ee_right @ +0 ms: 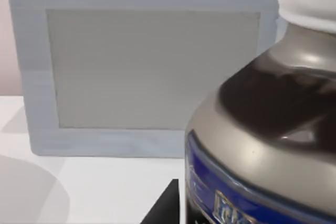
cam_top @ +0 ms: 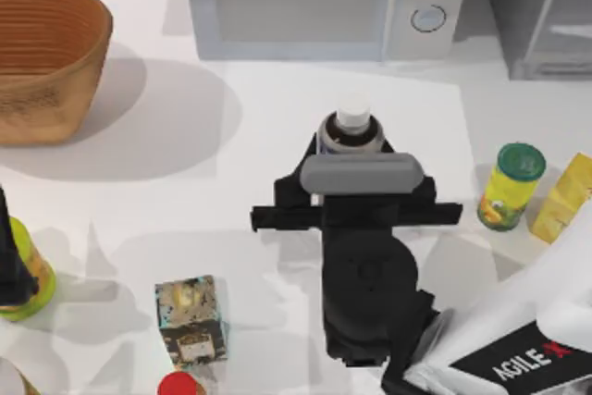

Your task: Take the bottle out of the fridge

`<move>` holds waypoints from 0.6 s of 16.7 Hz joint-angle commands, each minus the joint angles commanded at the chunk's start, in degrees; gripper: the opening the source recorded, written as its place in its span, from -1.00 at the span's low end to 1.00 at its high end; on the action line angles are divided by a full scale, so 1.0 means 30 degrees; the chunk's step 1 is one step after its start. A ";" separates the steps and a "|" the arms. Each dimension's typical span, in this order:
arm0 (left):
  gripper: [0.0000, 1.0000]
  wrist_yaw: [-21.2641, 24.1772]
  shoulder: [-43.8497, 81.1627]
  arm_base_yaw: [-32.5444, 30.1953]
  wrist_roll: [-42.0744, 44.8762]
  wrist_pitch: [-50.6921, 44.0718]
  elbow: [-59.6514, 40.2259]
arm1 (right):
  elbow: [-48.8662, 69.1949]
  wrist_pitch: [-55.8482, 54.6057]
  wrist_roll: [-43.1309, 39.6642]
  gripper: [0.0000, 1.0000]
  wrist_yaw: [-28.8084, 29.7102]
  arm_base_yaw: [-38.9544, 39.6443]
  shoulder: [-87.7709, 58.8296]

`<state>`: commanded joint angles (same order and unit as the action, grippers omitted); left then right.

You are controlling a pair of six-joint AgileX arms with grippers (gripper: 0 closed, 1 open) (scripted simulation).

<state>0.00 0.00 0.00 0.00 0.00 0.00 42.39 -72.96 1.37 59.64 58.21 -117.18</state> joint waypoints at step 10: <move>1.00 0.0000 0.0000 0.0000 0.0000 0.0000 0.0000 | 0.0148 -0.0254 -0.0022 -0.25 -0.0181 -0.0174 -0.0266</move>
<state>0.00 0.00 0.00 0.00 0.00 0.00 42.83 -73.72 1.31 59.10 57.69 -117.98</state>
